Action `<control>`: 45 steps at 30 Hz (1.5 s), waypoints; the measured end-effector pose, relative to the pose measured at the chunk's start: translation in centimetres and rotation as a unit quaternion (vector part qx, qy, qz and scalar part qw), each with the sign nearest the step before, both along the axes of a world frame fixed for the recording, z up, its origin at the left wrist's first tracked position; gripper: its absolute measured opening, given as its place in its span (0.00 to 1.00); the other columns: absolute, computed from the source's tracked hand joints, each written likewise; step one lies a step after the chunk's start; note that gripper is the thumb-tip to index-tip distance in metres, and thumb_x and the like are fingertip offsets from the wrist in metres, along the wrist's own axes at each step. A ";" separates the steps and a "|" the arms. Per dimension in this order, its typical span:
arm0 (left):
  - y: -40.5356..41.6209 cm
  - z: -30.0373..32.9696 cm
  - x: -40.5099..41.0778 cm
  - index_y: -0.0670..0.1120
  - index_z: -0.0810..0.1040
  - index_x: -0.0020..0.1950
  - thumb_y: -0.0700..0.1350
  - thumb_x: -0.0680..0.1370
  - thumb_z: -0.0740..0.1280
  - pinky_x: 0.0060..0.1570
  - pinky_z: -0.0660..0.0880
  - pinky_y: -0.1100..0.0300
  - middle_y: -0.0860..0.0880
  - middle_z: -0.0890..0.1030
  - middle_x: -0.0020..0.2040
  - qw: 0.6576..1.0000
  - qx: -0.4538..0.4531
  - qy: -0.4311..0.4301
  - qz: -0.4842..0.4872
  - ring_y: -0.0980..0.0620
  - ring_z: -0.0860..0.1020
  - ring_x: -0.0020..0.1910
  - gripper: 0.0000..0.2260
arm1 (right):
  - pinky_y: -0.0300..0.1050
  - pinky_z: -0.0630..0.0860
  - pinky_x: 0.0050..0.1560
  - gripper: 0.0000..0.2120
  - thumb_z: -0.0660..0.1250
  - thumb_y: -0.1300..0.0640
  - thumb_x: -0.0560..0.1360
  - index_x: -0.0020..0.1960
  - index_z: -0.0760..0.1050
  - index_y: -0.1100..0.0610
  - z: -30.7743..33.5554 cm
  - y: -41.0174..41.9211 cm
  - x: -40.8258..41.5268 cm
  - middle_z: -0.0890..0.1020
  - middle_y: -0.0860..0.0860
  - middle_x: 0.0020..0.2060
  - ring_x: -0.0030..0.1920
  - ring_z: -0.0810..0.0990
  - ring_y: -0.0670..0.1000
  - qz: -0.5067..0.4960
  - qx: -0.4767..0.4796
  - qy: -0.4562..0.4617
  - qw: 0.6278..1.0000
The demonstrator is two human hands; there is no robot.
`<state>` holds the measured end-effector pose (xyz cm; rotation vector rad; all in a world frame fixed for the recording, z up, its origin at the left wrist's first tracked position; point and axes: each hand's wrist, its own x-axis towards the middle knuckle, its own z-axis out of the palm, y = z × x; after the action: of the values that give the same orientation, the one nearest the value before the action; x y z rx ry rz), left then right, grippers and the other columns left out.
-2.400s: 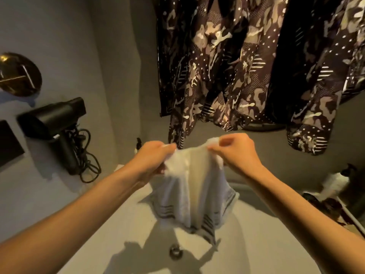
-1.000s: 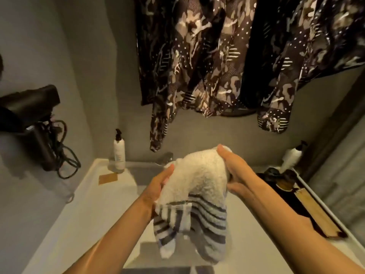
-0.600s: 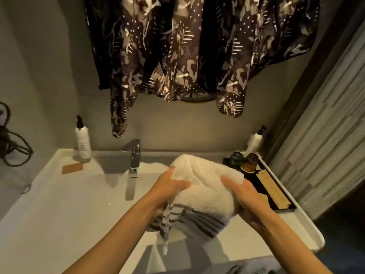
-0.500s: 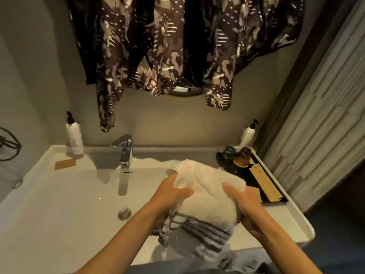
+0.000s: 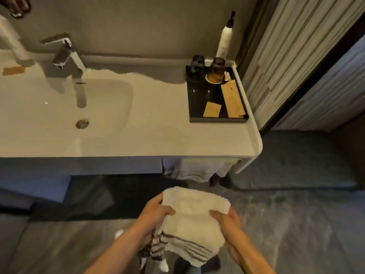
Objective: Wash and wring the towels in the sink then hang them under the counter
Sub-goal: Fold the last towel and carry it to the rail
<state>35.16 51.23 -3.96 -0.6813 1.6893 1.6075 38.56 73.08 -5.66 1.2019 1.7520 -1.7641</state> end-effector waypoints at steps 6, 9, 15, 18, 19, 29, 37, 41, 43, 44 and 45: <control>3.0 -6.3 1.1 0.55 0.79 0.63 0.30 0.72 0.67 0.60 0.78 0.41 0.48 0.84 0.57 0.999 -0.008 -0.019 0.044 0.43 0.81 0.57 0.26 | 0.52 0.75 0.53 0.21 0.70 0.66 0.77 0.69 0.72 0.59 -5.8 2.0 0.8 0.80 0.57 0.56 0.52 0.78 0.56 0.013 0.029 0.012 0.999; 4.7 -9.1 -0.3 0.53 0.80 0.64 0.28 0.72 0.67 0.58 0.79 0.42 0.49 0.85 0.56 0.997 -0.001 0.032 0.076 0.44 0.82 0.55 0.27 | 0.52 0.77 0.55 0.19 0.68 0.64 0.79 0.67 0.72 0.53 -7.6 3.4 -0.8 0.80 0.53 0.56 0.52 0.80 0.54 0.048 0.026 0.068 0.996; 5.6 -11.4 -8.4 0.49 0.83 0.59 0.26 0.73 0.66 0.48 0.82 0.53 0.48 0.87 0.50 0.969 0.056 0.190 0.150 0.48 0.85 0.47 0.23 | 0.55 0.80 0.57 0.11 0.67 0.66 0.79 0.53 0.81 0.51 -9.9 5.2 -10.8 0.87 0.54 0.52 0.54 0.85 0.54 0.082 0.032 0.231 0.969; 6.5 -13.0 -12.1 0.45 0.84 0.49 0.24 0.73 0.63 0.38 0.80 0.60 0.48 0.87 0.40 0.966 0.067 0.198 0.149 0.51 0.84 0.39 0.19 | 0.61 0.82 0.53 0.08 0.68 0.61 0.78 0.48 0.82 0.50 -11.5 5.6 -15.5 0.88 0.52 0.45 0.51 0.85 0.59 0.079 0.043 0.234 0.968; 6.9 -13.9 -13.0 0.43 0.83 0.46 0.24 0.74 0.63 0.38 0.79 0.59 0.47 0.85 0.38 0.968 0.053 0.197 0.147 0.49 0.83 0.38 0.16 | 0.62 0.83 0.50 0.05 0.70 0.59 0.76 0.47 0.82 0.51 -12.2 5.8 -16.6 0.87 0.52 0.41 0.48 0.85 0.61 0.084 0.067 0.236 0.966; 8.8 -14.2 -19.0 0.37 0.79 0.57 0.36 0.81 0.63 0.56 0.77 0.49 0.38 0.83 0.53 0.966 0.083 0.088 0.229 0.41 0.81 0.53 0.08 | 0.66 0.74 0.65 0.07 0.70 0.57 0.77 0.54 0.77 0.56 -12.1 8.1 -22.8 0.79 0.65 0.63 0.58 0.78 0.61 -0.003 0.005 0.151 0.988; 6.7 -11.8 -14.9 0.41 0.71 0.33 0.43 0.78 0.63 0.39 0.68 0.52 0.41 0.76 0.34 0.807 -0.489 0.287 -0.167 0.33 0.79 0.47 0.14 | 0.55 0.74 0.55 0.13 0.62 0.54 0.80 0.53 0.78 0.63 -11.5 7.4 -20.3 0.81 0.65 0.57 0.58 0.78 0.67 0.165 0.482 0.127 0.851; 7.5 -13.6 -11.4 0.43 0.76 0.53 0.47 0.77 0.65 0.46 0.69 0.46 0.41 0.77 0.47 0.646 -0.593 0.438 -0.195 0.39 0.73 0.46 0.10 | 0.67 0.68 0.65 0.18 0.60 0.49 0.81 0.57 0.76 0.63 -13.9 5.8 -15.6 0.77 0.65 0.57 0.60 0.73 0.68 0.288 0.652 0.215 0.668; 7.8 -14.7 -11.4 0.45 0.76 0.55 0.47 0.79 0.64 0.44 0.70 0.49 0.45 0.78 0.46 0.641 -0.538 0.488 -0.248 0.43 0.76 0.44 0.08 | 0.68 0.60 0.72 0.14 0.59 0.50 0.82 0.52 0.77 0.60 -15.2 5.4 -15.0 0.79 0.61 0.53 0.60 0.76 0.66 0.366 0.632 0.270 0.627; 7.9 -14.8 -11.7 0.47 0.77 0.52 0.48 0.80 0.62 0.42 0.71 0.50 0.46 0.79 0.44 0.643 -0.522 0.493 -0.266 0.43 0.77 0.42 0.07 | 0.67 0.58 0.74 0.12 0.60 0.52 0.81 0.49 0.77 0.59 -15.5 5.3 -15.2 0.80 0.59 0.52 0.60 0.77 0.64 0.385 0.620 0.280 0.623; 8.0 -14.8 -12.1 0.47 0.77 0.50 0.49 0.81 0.60 0.40 0.72 0.50 0.47 0.81 0.42 0.652 -0.517 0.477 -0.282 0.43 0.79 0.40 0.08 | 0.67 0.58 0.74 0.11 0.60 0.53 0.80 0.47 0.78 0.58 -15.7 5.5 -15.7 0.81 0.58 0.53 0.60 0.77 0.63 0.398 0.619 0.277 0.617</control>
<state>23.07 59.21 -18.79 0.4144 3.1897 0.3052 22.86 78.56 -21.36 -0.1361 3.2779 -0.1468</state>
